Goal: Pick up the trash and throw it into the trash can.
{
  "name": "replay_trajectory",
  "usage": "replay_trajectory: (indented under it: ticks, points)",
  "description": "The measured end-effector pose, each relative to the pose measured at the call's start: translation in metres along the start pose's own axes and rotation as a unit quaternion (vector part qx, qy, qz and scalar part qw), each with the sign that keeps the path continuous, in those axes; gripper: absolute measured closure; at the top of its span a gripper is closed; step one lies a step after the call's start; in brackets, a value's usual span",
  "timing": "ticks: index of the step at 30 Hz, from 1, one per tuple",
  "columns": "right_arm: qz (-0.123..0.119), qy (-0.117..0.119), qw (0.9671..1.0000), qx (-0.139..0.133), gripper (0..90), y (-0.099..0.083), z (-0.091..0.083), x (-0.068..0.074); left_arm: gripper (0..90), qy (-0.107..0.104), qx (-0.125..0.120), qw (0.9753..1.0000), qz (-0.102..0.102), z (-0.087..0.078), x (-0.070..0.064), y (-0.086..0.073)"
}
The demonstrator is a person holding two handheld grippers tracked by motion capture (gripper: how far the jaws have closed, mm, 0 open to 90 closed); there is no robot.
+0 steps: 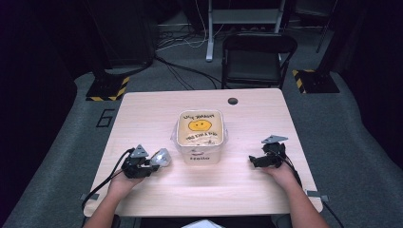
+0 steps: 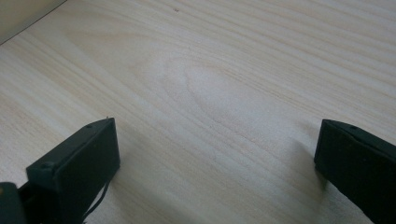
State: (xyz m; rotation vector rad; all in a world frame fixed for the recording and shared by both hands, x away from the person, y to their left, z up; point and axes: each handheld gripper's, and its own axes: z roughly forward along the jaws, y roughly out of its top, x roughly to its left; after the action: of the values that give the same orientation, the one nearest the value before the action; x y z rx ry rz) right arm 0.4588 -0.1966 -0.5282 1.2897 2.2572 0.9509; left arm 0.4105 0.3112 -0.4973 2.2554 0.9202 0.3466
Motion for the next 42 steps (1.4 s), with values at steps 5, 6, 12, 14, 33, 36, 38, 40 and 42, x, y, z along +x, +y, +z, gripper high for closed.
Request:
replay_trajectory:
  ticks: [5,6,12,14,33,36,38,40,42]
  points:
    - [0.001,0.000,1.0000,0.000,0.0,0.000,0.000,0.000,62.6,-0.001,-0.008,0.9999,-0.007,-0.006,0.002,0.002]
    - [0.000,0.000,1.0000,0.000,0.0,0.000,0.000,0.000,62.6,-0.001,-0.013,0.9999,-0.011,-0.007,0.002,0.002]
    - [0.001,-0.001,1.0000,-0.001,0.0,0.000,0.000,0.000,62.7,0.003,-0.016,0.9998,-0.009,-0.012,0.004,0.005]
    - [0.000,-0.001,1.0000,0.000,0.0,0.000,0.000,0.000,62.7,0.002,-0.011,0.9999,-0.008,-0.013,0.004,0.006]
    - [0.000,-0.001,1.0000,-0.001,0.0,0.000,0.000,0.000,62.7,0.022,-0.027,0.9992,-0.019,-0.046,0.015,0.033]
    - [0.001,-0.001,1.0000,0.000,0.0,0.000,0.000,0.000,62.7,0.020,-0.031,0.9992,-0.017,-0.052,0.014,0.038]
    - [0.000,-0.001,1.0000,0.000,0.0,0.000,0.000,0.000,62.7,0.021,-0.032,0.9992,-0.011,-0.055,0.014,0.042]
    - [0.001,-0.001,1.0000,0.000,0.0,0.000,0.000,0.000,62.8,0.020,-0.034,0.9992,-0.010,-0.059,0.013,0.046]
    - [0.000,-0.001,1.0000,0.000,0.0,0.000,0.000,0.000,62.8,0.021,-0.032,0.9993,-0.006,-0.064,0.013,0.050]
